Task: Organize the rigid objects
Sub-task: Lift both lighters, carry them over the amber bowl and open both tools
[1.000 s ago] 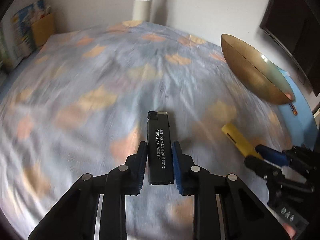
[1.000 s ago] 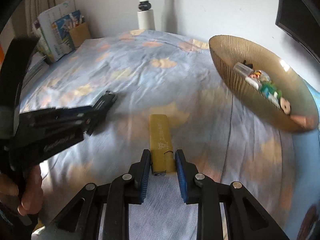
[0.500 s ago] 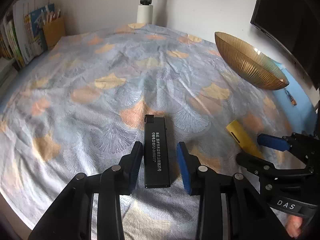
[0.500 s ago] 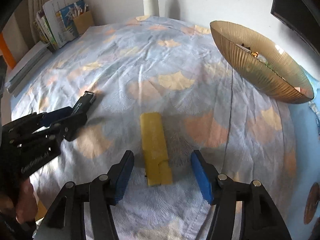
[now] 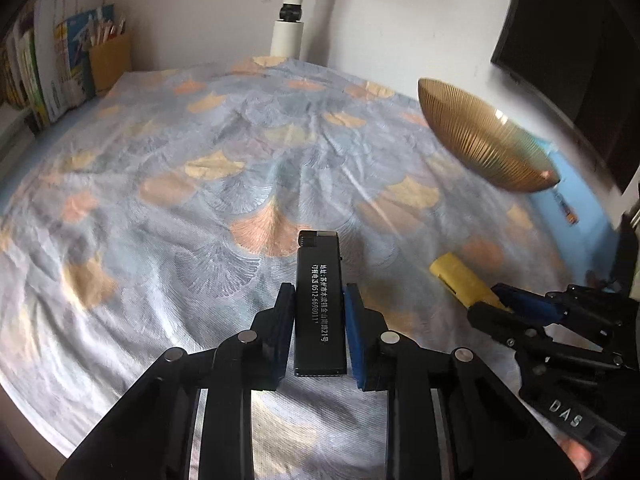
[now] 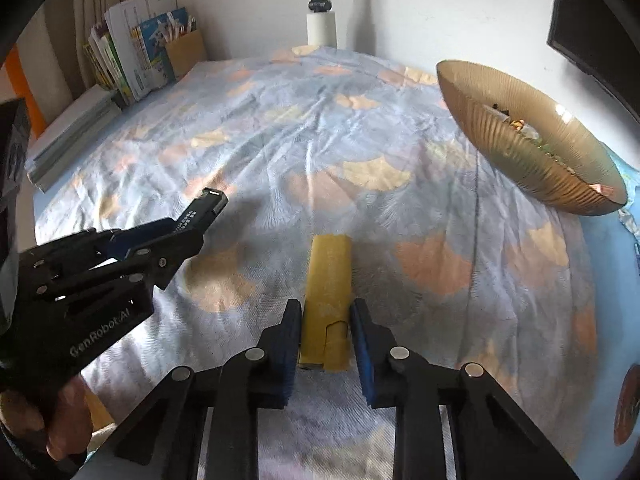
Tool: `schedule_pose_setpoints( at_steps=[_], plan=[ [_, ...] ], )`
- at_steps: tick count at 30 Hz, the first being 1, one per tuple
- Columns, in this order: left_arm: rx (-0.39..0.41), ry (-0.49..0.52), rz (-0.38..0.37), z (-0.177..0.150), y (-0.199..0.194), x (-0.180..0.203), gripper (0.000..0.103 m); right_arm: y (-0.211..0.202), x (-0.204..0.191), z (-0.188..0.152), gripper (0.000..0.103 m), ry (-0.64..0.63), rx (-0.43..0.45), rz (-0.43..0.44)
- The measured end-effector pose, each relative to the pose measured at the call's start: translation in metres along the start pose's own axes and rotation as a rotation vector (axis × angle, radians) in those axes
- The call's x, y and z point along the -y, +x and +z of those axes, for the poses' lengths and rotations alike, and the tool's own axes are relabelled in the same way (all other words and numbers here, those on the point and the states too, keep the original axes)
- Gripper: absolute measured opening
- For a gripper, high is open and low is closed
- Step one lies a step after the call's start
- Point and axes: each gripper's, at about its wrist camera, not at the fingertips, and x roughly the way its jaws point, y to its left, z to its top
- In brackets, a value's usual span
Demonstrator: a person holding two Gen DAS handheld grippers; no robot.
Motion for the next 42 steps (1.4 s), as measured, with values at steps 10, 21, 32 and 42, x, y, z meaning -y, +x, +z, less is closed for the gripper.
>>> schedule_pose_setpoints(
  at_steps=[10, 21, 32, 42],
  plan=[
    [0.027, -0.008, -0.008, 0.006, -0.011, -0.002, 0.021, -0.026, 0.018, 0.009, 0.021, 0.033, 0.049, -0.049],
    [-0.023, -0.008, -0.015, 0.0, 0.004, -0.006, 0.021, -0.003, 0.041, -0.016, 0.051, 0.101, -0.06, 0.069],
    [0.091, 0.081, 0.006, 0.051, -0.02, 0.023, 0.021, -0.006, -0.008, 0.009, 0.023, -0.07, 0.006, -0.035],
    [0.26, 0.155, -0.056, 0.151, -0.02, 0.096, 0.021, -0.082, 0.106, 0.097, 0.023, 0.114, 0.226, -0.228]
  ],
)
